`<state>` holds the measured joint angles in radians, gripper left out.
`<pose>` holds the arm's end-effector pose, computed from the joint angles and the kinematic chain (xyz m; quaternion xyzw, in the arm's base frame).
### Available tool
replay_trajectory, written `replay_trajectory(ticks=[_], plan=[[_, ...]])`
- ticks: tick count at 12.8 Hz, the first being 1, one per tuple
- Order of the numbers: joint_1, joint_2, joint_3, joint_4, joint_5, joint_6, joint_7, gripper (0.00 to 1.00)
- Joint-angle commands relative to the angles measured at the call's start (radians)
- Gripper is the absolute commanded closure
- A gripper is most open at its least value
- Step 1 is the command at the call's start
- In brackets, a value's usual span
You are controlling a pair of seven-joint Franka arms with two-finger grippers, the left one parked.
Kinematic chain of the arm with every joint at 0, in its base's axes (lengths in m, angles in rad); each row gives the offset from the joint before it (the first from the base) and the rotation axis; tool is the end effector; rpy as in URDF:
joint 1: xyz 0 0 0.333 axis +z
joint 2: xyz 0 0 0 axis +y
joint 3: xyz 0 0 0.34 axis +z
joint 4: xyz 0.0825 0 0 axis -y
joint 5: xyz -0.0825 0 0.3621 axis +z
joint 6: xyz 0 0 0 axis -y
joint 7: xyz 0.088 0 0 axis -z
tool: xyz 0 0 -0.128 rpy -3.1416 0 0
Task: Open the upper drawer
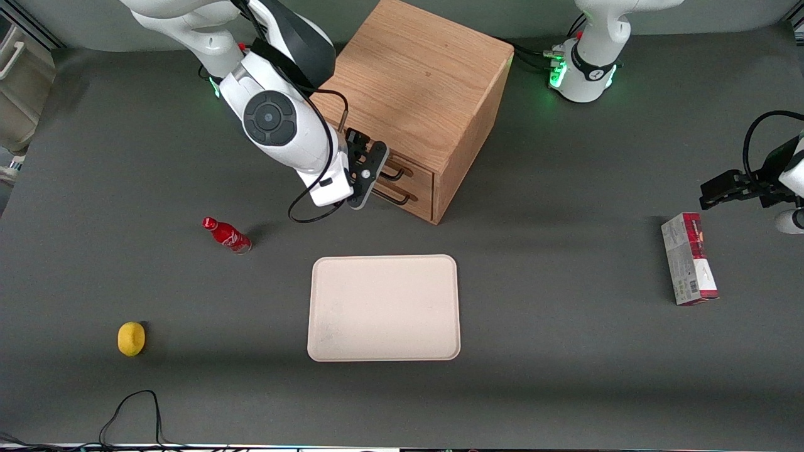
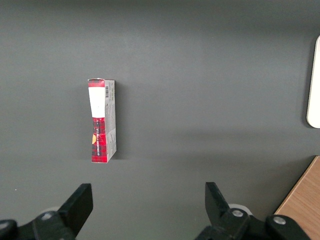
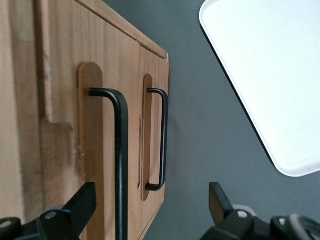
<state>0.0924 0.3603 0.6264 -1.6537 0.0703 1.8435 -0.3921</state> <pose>0.4881 0.3811 0.4395 -0.8513 -0.5036 0.0736 0.1274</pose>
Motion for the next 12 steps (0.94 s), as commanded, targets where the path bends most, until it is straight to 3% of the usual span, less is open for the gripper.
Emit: replay_trajectory(ticks=[1, 7, 12], plan=[[0.000, -0.006, -0.002, -0.046, 0.006, 0.052, -0.036, 0.00], [0.000, 0.003, -0.005, -0.096, -0.018, 0.118, -0.071, 0.00], [-0.003, 0.035, -0.063, -0.043, -0.053, 0.126, -0.091, 0.00]])
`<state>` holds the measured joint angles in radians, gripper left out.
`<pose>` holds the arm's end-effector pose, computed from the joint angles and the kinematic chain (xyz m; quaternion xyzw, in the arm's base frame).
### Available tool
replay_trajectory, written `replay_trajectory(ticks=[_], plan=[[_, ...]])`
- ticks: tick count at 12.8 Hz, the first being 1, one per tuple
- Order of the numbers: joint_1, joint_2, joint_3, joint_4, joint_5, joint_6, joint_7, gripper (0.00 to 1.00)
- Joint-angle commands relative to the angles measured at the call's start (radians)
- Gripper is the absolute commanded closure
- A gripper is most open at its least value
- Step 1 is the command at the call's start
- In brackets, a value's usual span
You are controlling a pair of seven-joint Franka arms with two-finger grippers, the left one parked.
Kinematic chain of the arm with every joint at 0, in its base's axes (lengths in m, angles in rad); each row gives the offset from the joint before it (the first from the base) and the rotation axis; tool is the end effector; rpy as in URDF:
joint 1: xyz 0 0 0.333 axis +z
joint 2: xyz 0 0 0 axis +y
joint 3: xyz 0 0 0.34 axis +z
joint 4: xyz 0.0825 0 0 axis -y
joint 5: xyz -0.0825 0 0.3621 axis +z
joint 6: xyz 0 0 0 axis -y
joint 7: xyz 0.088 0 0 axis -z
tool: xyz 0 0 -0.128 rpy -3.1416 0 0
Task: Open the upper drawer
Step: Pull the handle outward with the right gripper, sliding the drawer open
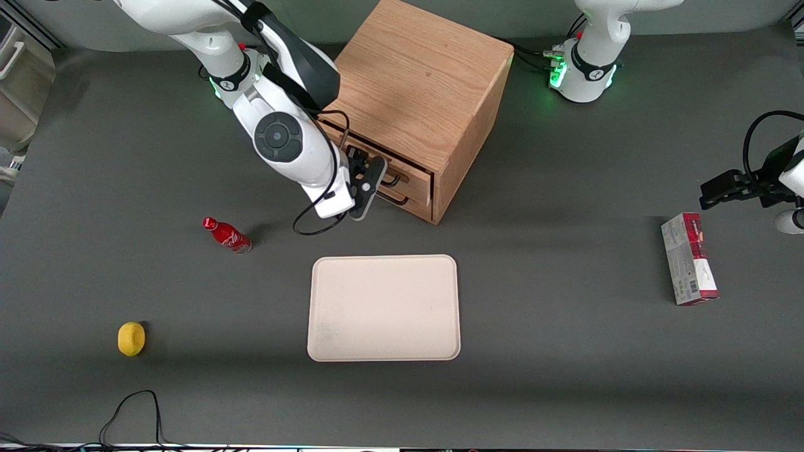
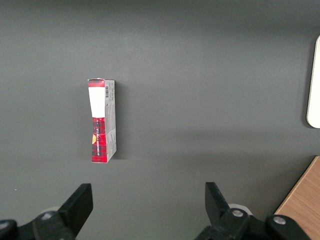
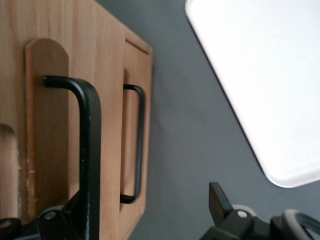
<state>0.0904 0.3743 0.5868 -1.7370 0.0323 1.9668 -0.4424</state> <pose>0.5021 0.3636 0.3997 -0.8505 -0.5110 0.0551 0.1112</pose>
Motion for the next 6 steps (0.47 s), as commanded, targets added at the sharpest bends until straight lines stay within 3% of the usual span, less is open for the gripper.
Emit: replay_trajectory(ticks=[1, 5, 6], plan=[[-0.001, 0.021, -0.039, 0.056, -0.015, 0.001, -0.044, 0.00], [-0.001, 0.031, -0.111, 0.125, -0.025, -0.005, -0.042, 0.00], [0.000, 0.034, -0.119, 0.137, -0.055, -0.005, -0.041, 0.00]])
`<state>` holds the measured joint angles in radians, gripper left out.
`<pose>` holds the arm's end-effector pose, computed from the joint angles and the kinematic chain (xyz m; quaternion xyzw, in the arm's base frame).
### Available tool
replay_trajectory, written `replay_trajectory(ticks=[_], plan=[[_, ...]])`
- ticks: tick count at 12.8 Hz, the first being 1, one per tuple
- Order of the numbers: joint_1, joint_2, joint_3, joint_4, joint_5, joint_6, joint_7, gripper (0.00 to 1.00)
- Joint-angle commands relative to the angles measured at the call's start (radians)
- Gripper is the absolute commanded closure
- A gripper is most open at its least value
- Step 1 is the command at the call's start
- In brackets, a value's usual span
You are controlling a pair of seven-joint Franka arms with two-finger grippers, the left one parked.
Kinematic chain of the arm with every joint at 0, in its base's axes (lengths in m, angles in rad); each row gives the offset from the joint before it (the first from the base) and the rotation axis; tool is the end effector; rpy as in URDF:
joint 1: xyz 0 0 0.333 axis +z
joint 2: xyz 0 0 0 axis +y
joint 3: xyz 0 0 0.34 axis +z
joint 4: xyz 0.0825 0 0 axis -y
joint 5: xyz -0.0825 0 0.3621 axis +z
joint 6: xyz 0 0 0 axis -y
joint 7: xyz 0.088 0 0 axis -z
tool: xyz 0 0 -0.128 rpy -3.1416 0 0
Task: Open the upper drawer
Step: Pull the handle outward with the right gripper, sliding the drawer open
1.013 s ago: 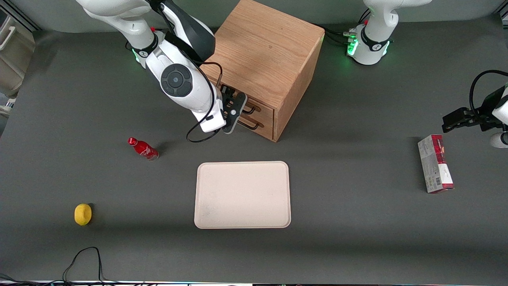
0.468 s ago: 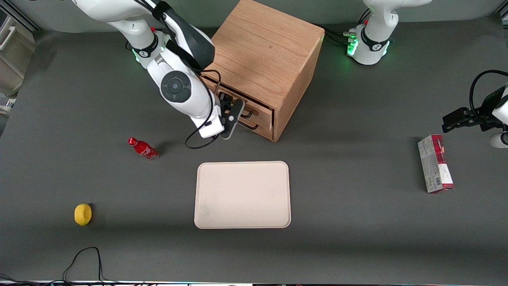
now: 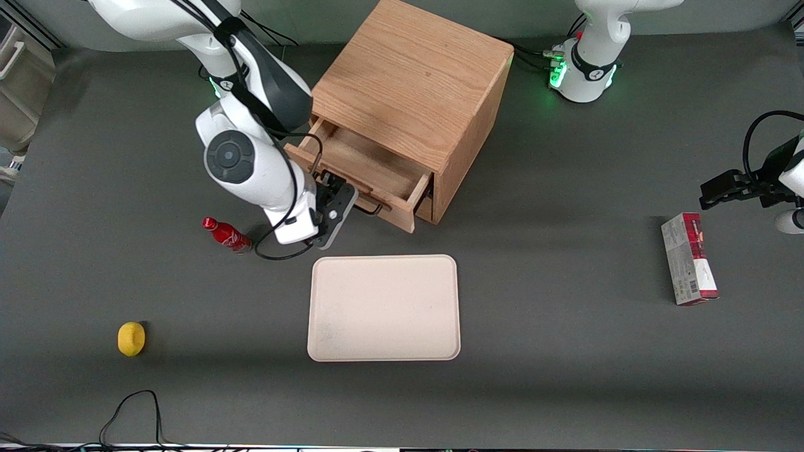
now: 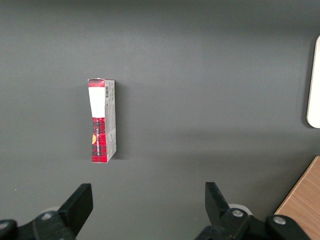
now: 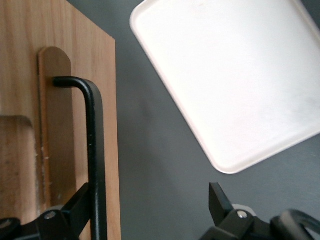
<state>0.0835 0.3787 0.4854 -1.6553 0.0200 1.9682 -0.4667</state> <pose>0.5558 0.3165 0.4217 -0.8734 -0.4772 0.0165 0.0952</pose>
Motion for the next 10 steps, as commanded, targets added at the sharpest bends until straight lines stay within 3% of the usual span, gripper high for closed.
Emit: replay_trajectory(ticks=[1, 10], plan=[[0.006, 0.043, -0.021, 0.072, -0.084, -0.006, -0.015, 0.00], [0.001, 0.095, -0.082, 0.190, -0.206, -0.008, -0.004, 0.00]])
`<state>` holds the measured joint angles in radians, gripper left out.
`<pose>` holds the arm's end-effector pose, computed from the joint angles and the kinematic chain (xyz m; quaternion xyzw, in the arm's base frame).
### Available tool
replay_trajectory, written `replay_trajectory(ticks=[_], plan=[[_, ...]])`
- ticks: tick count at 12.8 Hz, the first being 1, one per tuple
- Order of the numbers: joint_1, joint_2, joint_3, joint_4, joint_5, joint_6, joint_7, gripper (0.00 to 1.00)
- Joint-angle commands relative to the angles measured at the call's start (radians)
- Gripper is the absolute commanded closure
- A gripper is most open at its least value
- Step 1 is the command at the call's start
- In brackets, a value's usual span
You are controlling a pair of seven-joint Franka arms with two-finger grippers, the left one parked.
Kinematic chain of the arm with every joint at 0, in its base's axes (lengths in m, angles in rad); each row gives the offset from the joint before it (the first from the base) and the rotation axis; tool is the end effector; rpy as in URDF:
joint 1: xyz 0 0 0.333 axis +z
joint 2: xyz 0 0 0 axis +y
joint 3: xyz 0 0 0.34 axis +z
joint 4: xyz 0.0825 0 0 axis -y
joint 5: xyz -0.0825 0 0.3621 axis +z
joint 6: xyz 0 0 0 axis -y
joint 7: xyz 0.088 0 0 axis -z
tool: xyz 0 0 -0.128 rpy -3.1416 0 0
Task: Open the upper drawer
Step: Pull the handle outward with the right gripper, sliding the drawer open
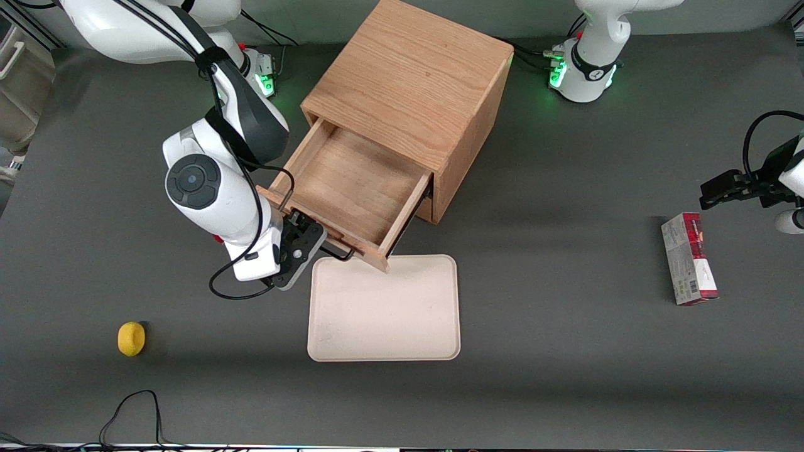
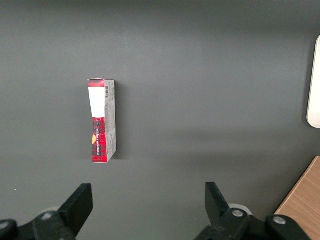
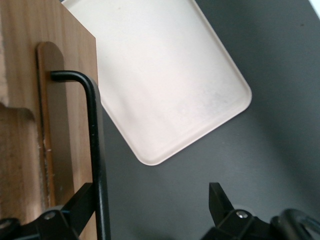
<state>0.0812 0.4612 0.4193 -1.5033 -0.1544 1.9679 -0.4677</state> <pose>0.6201 0.2732 0.4311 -0.8815 -0.4713 -0.0218 0.0192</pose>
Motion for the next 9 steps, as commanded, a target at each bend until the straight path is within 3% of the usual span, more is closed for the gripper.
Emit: replay_trajectory(ticks=[1, 2, 7, 8, 9], plan=[[0.005, 0.007, -0.037, 0.041, -0.046, -0.007, -0.003, 0.00], [0.003, 0.002, -0.059, 0.060, -0.075, -0.012, -0.002, 0.00], [0.000, -0.009, -0.117, 0.242, -0.074, -0.141, -0.002, 0.00], [-0.015, -0.030, -0.129, 0.255, -0.054, -0.147, 0.010, 0.00], [-0.020, -0.094, -0.183, 0.236, 0.022, -0.179, 0.082, 0.00]])
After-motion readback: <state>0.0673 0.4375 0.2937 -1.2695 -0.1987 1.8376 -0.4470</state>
